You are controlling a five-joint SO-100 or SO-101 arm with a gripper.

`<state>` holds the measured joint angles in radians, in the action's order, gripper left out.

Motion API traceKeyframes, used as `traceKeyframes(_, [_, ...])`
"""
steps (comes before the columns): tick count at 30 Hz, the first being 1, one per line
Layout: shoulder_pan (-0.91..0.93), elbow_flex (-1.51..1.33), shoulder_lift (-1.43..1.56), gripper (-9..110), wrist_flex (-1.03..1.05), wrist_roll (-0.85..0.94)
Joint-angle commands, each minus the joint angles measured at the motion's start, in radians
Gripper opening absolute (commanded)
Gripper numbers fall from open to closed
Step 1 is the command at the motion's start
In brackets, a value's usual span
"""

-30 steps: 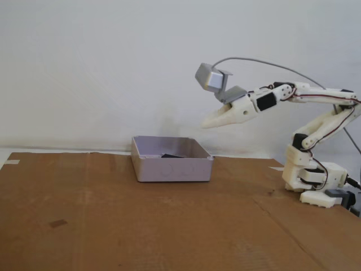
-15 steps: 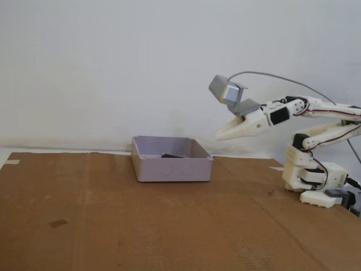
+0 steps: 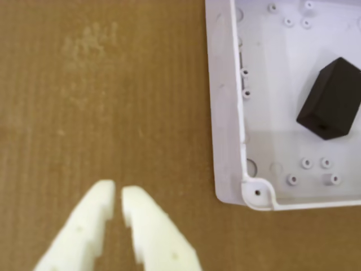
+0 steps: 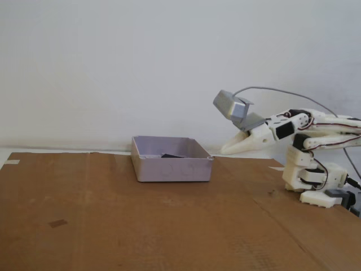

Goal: Grasp a block and put it in the box.

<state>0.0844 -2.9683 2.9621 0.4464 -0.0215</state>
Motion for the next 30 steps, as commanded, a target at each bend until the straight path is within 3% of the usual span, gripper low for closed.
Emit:
traceKeyframes(1, [-0.008,0.003,0.069,0,-0.037,-0.003])
traceKeyframes(30, [-0.008,-0.189,0.275,0,-0.026,-0.005])
